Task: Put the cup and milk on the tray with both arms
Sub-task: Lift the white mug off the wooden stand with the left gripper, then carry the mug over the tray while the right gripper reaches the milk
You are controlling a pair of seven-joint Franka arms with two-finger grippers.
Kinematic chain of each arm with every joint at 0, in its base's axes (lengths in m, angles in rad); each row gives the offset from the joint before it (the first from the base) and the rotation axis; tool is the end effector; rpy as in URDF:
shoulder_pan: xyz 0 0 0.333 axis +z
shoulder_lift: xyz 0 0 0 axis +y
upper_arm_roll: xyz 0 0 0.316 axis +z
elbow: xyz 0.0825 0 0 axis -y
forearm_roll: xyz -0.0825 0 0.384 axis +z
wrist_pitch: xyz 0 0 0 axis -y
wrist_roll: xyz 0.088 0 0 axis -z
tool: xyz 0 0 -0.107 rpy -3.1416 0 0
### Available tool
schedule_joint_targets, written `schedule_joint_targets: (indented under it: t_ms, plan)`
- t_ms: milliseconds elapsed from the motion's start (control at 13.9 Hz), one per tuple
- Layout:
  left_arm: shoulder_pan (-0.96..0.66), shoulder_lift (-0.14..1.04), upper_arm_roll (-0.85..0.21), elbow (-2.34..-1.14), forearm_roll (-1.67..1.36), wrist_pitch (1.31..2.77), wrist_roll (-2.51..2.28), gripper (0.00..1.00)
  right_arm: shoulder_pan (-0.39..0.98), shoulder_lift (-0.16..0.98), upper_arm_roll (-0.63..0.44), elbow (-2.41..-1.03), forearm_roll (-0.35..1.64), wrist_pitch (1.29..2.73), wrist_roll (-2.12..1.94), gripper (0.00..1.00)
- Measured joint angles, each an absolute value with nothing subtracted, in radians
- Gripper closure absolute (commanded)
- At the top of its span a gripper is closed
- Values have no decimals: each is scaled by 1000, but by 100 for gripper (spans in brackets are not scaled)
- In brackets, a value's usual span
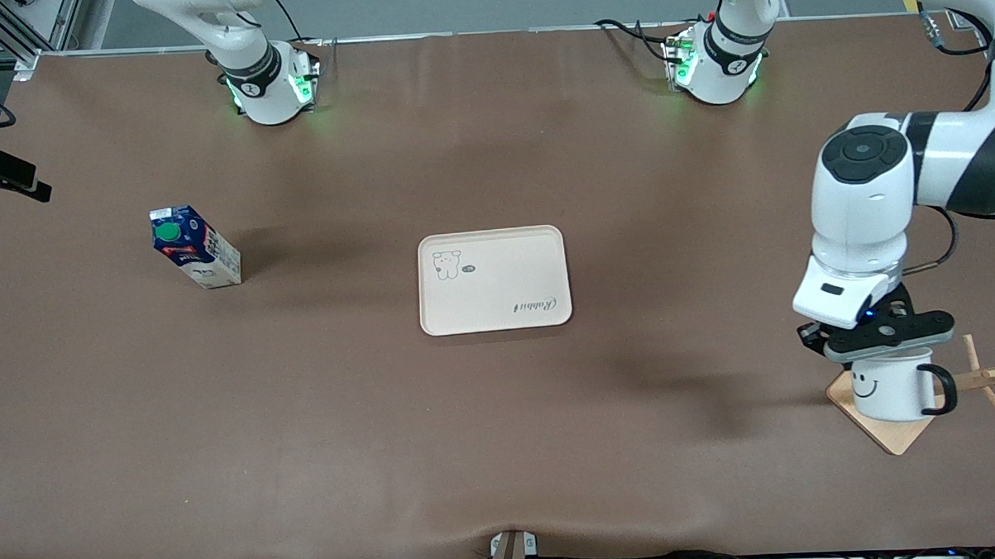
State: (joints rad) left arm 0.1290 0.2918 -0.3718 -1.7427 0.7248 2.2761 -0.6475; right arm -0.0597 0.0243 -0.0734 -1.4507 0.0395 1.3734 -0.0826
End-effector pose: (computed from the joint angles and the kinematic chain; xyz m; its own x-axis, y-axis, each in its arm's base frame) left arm 0.6512 -0.1224 0.4468 0.8989 -0.0497 0.4353 0.1023 -0.9422 -0.3189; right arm 0.5371 -0.0665 0.6505 0.9943 -0.0423 -0.0978 -0.0470 -0.9978 -0.0457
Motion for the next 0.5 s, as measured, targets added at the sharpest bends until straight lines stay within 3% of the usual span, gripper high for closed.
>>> schedule_joint_targets:
  t_ms: [502]
  plan:
    - [-19, 316, -444, -1657, 447, 2039, -649, 100, -60, 25, -73, -1451, 40, 1373, -83, 0]
